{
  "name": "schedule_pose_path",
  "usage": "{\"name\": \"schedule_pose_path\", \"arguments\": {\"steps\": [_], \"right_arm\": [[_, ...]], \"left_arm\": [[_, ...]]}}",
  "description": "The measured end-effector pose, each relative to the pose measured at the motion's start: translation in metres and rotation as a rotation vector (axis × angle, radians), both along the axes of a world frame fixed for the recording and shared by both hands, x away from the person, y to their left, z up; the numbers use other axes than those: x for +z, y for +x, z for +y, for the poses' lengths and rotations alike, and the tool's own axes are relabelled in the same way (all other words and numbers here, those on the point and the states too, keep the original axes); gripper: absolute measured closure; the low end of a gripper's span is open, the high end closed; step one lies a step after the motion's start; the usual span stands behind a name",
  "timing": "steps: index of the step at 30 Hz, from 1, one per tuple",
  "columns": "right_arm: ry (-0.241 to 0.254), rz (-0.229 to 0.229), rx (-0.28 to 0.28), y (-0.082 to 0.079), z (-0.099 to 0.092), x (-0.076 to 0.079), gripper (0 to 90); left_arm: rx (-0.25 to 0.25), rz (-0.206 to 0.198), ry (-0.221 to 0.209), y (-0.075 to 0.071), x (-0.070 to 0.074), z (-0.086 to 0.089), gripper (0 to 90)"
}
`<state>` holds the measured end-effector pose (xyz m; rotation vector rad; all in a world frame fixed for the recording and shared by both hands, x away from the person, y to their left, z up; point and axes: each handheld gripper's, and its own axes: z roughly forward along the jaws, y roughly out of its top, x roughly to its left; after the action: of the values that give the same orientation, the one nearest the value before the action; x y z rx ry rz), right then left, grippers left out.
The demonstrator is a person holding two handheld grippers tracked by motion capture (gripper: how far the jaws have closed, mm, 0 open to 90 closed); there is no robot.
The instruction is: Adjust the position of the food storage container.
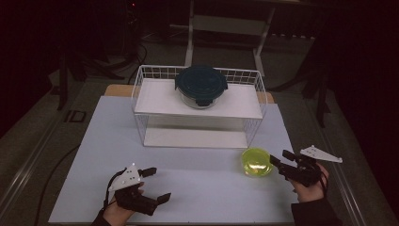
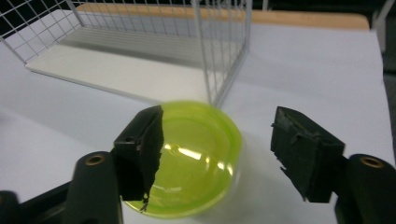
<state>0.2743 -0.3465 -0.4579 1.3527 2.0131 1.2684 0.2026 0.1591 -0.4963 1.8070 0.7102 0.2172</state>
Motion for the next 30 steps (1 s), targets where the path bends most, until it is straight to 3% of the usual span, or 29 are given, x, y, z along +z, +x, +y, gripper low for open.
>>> {"name": "schedule_pose_path", "arguments": {"steps": [3,4,5,12,17,30], "right_arm": [[-0.023,0.026,-0.035,0.001,-0.009,-0.009,47.5],[-0.023,0.026,-0.035,0.001,-0.009,-0.009,47.5],[-0.025,0.034,-0.038,0.002,-0.014,-0.014,62.1],[-0.038,0.097,-0.066,0.005,-0.025,-0.029,76.2],[-0.055,0.131,-0.054,0.008,-0.026,-0.039,88.0],[-0.054,0.223,-0.013,0.019,-0.013,-0.060,90.0]], "left_arm": [[-0.002,0.001,-0.006,0.000,0.000,0.000,0.6],[-0.002,0.001,-0.006,0.000,0.000,0.000,0.6],[-0.005,-0.005,-0.003,0.000,0.000,0.000,0.6],[-0.007,-0.012,-0.004,-0.001,0.001,0.000,0.6],[-0.012,-0.011,0.000,-0.001,0.001,-0.001,0.6],[-0.013,-0.010,0.000,-0.002,0.001,-0.001,0.5]]}}
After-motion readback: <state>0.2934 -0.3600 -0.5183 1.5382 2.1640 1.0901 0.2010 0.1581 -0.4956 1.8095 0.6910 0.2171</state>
